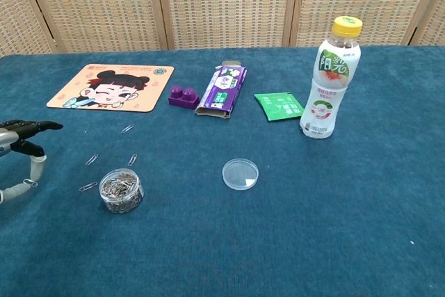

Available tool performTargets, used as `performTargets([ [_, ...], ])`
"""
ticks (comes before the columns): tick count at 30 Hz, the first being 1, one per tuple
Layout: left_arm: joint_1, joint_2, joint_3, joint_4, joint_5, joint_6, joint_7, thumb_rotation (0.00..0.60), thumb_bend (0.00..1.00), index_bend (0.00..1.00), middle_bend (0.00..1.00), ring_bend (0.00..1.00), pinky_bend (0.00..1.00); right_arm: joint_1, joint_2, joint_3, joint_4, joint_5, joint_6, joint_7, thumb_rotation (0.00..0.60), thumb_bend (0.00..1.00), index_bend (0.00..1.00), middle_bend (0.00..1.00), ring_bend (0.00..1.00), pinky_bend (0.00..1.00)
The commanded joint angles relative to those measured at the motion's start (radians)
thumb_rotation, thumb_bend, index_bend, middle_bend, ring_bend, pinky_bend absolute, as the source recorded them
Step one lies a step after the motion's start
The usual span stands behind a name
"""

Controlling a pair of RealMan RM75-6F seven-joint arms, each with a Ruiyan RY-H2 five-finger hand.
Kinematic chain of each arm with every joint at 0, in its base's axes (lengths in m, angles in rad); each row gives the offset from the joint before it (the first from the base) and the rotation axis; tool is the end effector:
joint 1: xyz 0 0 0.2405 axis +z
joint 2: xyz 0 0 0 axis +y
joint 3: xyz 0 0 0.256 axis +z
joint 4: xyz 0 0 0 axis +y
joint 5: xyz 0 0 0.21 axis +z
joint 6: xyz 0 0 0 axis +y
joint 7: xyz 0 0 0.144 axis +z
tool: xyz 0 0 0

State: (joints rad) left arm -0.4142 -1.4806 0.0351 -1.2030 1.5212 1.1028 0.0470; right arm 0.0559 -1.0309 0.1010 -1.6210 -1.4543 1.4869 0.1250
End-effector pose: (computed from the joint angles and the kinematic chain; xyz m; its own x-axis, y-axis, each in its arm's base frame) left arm -0.3022 0.2633 0.0154 0.5732 0.2734 0.7724 0.8088 -0.3399 -0.4799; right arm -0.3211 -0.1825 0.1973 0.3459 0.0506 0.9369 -0.9376 0.0553 0.3432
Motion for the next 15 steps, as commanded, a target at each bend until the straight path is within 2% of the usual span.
performTargets([
  [1,-0.007,0.036,-0.012,-0.063,0.015,0.029,0.010,0.600,0.44,0.62,0.00,0.00,0.00,0.000,0.001,0.000,0.000,0.000,0.001,0.001,0.600,0.00,0.00,0.00,0.00,0.00],
  [8,-0.052,0.069,-0.043,-0.210,0.036,0.025,0.070,0.600,0.44,0.62,0.00,0.00,0.00,0.001,-0.001,-0.003,-0.002,-0.004,-0.001,-0.007,0.600,0.00,0.00,0.00,0.00,0.00],
  [15,-0.113,0.056,-0.093,-0.324,-0.027,-0.054,0.199,0.600,0.44,0.62,0.00,0.00,0.00,0.002,-0.003,-0.002,-0.001,0.002,-0.004,-0.011,0.600,0.00,0.00,0.00,0.00,0.00],
])
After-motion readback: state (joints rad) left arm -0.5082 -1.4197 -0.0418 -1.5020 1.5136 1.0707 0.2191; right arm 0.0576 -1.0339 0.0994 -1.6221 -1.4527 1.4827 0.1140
